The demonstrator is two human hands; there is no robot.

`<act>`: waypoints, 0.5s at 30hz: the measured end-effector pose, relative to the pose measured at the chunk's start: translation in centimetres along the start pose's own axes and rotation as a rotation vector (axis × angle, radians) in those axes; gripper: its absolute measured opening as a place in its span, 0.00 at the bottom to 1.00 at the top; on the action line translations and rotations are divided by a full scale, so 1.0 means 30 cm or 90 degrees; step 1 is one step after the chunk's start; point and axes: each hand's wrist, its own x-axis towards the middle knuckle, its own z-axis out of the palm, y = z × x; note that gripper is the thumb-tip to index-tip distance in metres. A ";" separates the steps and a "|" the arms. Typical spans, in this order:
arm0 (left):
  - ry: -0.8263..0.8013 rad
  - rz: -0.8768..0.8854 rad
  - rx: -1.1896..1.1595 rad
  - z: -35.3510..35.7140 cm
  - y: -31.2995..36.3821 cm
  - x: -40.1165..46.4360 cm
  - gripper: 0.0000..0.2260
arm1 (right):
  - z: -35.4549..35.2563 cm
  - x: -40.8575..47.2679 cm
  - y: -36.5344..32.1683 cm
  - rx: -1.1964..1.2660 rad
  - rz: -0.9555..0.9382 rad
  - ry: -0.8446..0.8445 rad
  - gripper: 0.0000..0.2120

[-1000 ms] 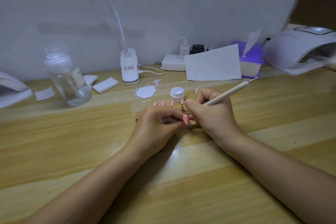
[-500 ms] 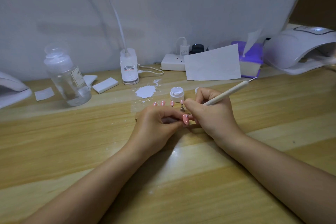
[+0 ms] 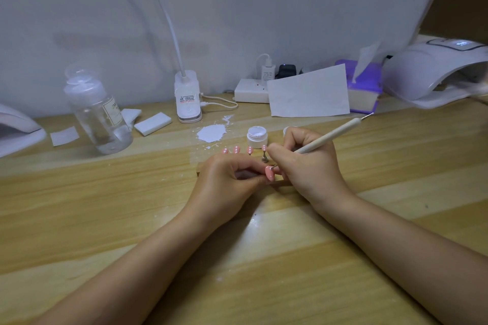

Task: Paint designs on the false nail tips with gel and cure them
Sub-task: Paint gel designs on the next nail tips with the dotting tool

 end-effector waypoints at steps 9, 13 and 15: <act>0.001 -0.014 -0.012 -0.002 -0.001 0.001 0.06 | 0.000 -0.002 -0.003 0.018 -0.003 -0.021 0.19; 0.003 -0.008 -0.006 0.000 0.002 0.002 0.06 | 0.000 -0.001 -0.003 0.009 -0.003 -0.008 0.19; 0.005 -0.006 -0.006 0.000 0.000 0.000 0.06 | 0.001 -0.001 -0.004 0.007 0.000 -0.007 0.19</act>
